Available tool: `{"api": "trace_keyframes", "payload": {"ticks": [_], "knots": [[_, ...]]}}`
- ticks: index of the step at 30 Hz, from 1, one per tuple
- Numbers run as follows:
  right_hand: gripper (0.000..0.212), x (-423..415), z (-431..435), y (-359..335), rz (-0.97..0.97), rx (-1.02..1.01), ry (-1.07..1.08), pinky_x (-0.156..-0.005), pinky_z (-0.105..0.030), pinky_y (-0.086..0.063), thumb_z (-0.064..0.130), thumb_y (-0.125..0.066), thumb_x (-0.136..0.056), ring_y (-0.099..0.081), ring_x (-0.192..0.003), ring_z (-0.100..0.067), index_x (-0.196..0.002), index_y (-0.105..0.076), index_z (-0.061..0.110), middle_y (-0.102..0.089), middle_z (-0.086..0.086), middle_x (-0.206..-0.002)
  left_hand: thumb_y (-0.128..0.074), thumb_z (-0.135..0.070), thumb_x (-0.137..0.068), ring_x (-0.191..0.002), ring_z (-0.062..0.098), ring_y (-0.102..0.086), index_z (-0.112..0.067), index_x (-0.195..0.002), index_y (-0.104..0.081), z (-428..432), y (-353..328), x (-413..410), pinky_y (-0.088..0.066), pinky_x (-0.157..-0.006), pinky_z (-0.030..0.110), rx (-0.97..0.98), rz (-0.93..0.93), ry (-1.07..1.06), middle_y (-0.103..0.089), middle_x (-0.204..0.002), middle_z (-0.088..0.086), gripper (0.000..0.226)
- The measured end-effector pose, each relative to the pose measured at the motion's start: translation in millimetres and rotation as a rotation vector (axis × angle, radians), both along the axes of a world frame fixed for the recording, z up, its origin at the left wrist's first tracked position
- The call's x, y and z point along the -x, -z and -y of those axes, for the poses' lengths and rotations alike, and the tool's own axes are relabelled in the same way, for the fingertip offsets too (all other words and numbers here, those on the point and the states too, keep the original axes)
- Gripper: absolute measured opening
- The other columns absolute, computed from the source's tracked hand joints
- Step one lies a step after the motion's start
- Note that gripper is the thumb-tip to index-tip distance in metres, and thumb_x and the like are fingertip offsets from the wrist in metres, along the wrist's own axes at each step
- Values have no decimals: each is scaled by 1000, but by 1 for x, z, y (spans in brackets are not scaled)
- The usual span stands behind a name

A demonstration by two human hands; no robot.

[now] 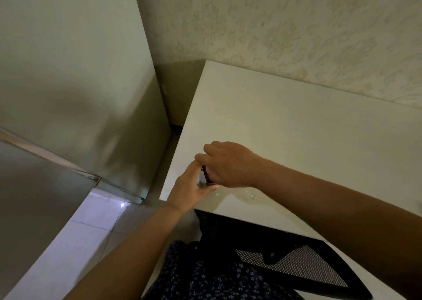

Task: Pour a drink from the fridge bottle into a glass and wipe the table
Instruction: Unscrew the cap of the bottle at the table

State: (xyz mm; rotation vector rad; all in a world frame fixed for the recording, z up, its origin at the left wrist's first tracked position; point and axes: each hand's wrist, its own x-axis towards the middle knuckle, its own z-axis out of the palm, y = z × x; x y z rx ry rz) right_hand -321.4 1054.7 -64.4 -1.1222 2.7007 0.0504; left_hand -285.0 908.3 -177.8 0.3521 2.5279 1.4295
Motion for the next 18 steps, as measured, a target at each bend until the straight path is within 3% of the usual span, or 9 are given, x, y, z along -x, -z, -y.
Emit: {"api": "trace_keyframes", "payload": {"ticks": [2, 5, 7, 9, 11, 13, 16, 18], "knots": [[38, -6, 8, 2, -40, -73, 198, -55, -27, -38, 45, -31, -97, -46, -63, -15, -118, -41, 15, -49, -1, -77, -76, -33, -76, -113, 5, -48, -19, -131, -43, 1, 1, -1, -32, -85, -4, -22, 27, -12, -46, -125, -15, 65], [36, -13, 14, 3, -71, -210, 197, -44, -24, -36, 37, -40, -98, -43, -47, -12, -124, -33, 13, -34, 0, -62, -76, -33, -76, -114, 8, -50, -21, -127, -44, 2, 3, -1, -32, -88, -1, -24, 29, -17, -50, -126, -11, 62], [37, -9, 13, -1, -7, -136, 230, -42, -24, -31, 36, -40, -97, -41, -47, -12, -125, -30, 13, -38, 0, -61, -77, -34, -75, -112, 6, -51, -21, -129, -43, 2, 2, -1, -35, -88, -1, -28, 35, -14, -51, -123, -12, 66], [35, -1, 9, -1, 74, -54, 209, -48, -26, -32, 37, -40, -95, -45, -55, -15, -120, -35, 13, -49, -2, -67, -78, -33, -74, -111, 7, -52, -20, -133, -41, 3, 1, -1, -37, -88, 1, -39, 47, -6, -52, -122, -12, 71], [32, 5, 3, -3, 104, -3, 63, -63, -28, -38, 34, -44, -93, -50, -73, -19, -116, -43, 13, -56, -4, -87, -78, -35, -74, -114, 10, -54, -19, -134, -40, 5, 1, 1, -40, -91, 10, -31, 38, 8, -55, -126, -4, 73], [40, 6, -5, -5, 78, -6, -57, -74, -27, -37, 36, -45, -93, -48, -89, -20, -127, -40, 15, -54, -6, -110, -76, -37, -74, -114, 10, -53, -17, -134, -40, 5, 0, 2, -42, -93, 17, -7, 13, 27, -55, -130, 0, 73], [54, -4, -8, -4, -24, -39, 45, -71, -28, -33, 46, -34, -95, -47, -101, -24, -141, -23, 20, -43, -8, -132, -75, -37, -76, -111, 4, -51, -18, -133, -40, 4, -3, 1, -41, -91, 9, 6, 0, 41, -53, -127, -7, 70], [57, -13, -3, 1, -80, -62, 145, -62, -27, -35, 54, -28, -95, -51, -89, -22, -140, -24, 20, -48, -8, -125, -75, -36, -76, -110, 4, -53, -16, -131, -43, 4, -1, -3, -39, -87, 4, -1, -10, 26, -53, -125, -10, 67]]}}
